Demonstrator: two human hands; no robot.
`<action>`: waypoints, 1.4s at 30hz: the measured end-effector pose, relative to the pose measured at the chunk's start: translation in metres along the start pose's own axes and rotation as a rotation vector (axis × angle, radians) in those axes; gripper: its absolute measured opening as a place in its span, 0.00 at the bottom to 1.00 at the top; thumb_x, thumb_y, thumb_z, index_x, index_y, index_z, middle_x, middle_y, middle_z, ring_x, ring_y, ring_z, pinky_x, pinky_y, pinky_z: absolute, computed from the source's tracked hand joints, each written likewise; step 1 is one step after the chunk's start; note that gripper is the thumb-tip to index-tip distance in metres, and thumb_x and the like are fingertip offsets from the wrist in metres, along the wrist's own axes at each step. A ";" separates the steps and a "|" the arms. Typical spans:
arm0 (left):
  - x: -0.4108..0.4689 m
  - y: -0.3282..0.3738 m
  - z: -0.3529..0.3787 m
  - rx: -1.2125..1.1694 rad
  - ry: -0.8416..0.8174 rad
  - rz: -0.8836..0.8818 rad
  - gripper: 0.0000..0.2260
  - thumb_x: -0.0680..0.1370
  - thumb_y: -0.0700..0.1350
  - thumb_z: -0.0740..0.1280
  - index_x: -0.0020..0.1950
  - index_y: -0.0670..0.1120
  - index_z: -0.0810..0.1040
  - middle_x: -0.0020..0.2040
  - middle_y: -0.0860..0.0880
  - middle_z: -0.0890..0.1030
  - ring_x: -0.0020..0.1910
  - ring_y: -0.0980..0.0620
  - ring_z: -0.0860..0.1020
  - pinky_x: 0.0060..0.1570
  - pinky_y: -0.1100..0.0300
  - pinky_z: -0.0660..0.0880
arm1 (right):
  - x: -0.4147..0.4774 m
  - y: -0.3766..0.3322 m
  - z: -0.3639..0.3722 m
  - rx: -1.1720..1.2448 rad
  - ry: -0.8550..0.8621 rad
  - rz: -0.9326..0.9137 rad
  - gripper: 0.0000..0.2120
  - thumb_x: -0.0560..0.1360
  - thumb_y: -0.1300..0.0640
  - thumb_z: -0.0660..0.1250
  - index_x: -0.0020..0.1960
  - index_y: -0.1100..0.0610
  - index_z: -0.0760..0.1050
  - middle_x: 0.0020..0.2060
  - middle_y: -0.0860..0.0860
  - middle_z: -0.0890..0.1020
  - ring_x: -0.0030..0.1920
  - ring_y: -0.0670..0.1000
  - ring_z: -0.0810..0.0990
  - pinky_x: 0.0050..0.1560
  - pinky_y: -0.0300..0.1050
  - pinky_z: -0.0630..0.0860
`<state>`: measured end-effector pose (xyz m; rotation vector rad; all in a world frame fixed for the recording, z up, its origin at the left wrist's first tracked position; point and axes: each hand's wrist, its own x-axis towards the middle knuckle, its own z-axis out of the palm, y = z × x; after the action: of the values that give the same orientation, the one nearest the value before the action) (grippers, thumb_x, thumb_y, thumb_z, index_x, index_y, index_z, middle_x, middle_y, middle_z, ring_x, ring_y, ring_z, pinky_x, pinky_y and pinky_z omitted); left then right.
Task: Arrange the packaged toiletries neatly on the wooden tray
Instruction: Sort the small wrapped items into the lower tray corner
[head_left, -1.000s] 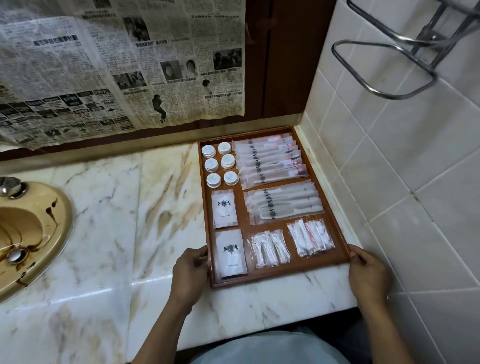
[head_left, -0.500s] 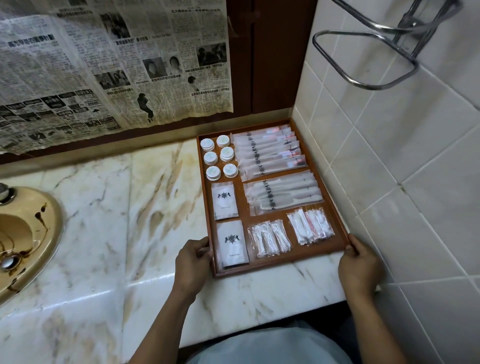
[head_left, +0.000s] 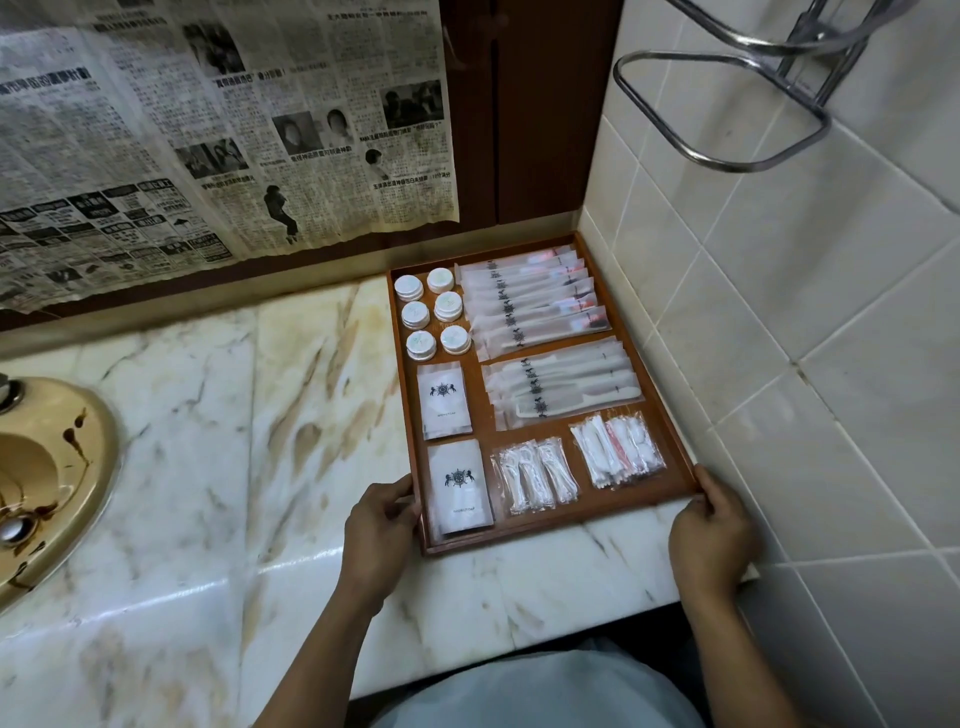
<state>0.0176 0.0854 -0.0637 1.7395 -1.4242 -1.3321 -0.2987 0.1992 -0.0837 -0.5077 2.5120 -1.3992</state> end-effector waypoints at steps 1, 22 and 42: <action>0.000 -0.001 0.000 0.004 0.000 -0.002 0.14 0.81 0.42 0.68 0.61 0.58 0.84 0.54 0.56 0.80 0.53 0.55 0.83 0.57 0.48 0.80 | 0.000 0.002 0.000 0.023 0.000 0.011 0.22 0.76 0.73 0.58 0.65 0.62 0.79 0.62 0.58 0.81 0.63 0.60 0.78 0.68 0.51 0.72; -0.001 -0.006 0.001 -0.021 -0.029 0.013 0.15 0.82 0.40 0.68 0.62 0.57 0.84 0.54 0.56 0.81 0.54 0.53 0.82 0.56 0.46 0.81 | -0.002 0.009 -0.010 0.063 -0.049 0.012 0.23 0.78 0.73 0.57 0.68 0.59 0.78 0.64 0.54 0.80 0.65 0.54 0.77 0.67 0.47 0.71; -0.003 -0.011 0.001 -0.108 -0.019 0.002 0.14 0.81 0.40 0.69 0.64 0.54 0.83 0.52 0.57 0.81 0.52 0.56 0.84 0.56 0.46 0.82 | -0.002 0.012 -0.009 0.034 -0.045 -0.008 0.24 0.77 0.73 0.58 0.68 0.59 0.78 0.65 0.55 0.80 0.65 0.56 0.77 0.69 0.55 0.73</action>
<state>0.0216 0.0917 -0.0721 1.6600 -1.3380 -1.4017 -0.3018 0.2127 -0.0890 -0.5373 2.4497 -1.4151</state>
